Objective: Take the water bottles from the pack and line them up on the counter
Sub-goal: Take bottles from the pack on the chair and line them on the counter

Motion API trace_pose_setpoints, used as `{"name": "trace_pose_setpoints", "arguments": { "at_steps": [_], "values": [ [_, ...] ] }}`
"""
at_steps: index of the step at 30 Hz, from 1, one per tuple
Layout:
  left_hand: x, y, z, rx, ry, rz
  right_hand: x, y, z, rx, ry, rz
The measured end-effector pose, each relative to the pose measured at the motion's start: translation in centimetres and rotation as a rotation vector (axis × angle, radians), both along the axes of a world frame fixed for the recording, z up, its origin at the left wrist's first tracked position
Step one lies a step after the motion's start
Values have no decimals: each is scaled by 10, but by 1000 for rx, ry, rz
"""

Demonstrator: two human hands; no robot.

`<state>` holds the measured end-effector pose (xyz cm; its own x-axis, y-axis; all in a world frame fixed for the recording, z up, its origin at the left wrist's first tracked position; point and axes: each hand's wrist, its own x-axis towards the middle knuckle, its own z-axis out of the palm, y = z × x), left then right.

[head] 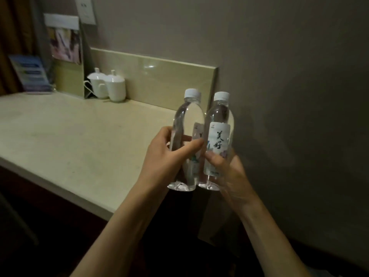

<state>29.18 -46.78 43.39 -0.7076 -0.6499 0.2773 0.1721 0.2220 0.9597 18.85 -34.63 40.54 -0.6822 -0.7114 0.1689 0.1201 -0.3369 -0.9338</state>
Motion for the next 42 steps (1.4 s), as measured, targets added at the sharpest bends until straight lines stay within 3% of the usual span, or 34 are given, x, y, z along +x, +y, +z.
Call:
{"name": "trace_pose_setpoints", "arguments": {
  "at_steps": [7,12,19,29,33,42],
  "values": [
    [22,-70,10,-77,37,-81,11,-60,14,-33,84,-55],
    [19,-136,18,-147,-26,-123,-7,-114,24,155,310,-90],
    [6,-230,23,-223,-91,-145,-26,-197,25,294,397,-121],
    [-6,-314,18,-133,-97,-206,-28,-291,21,383,386,-223],
    [-21,-349,17,-190,-138,-168,-33,-320,19,439,381,-290],
    [-47,-417,10,-215,-104,-354,-38,-363,22,499,349,-419]
  ]
}}
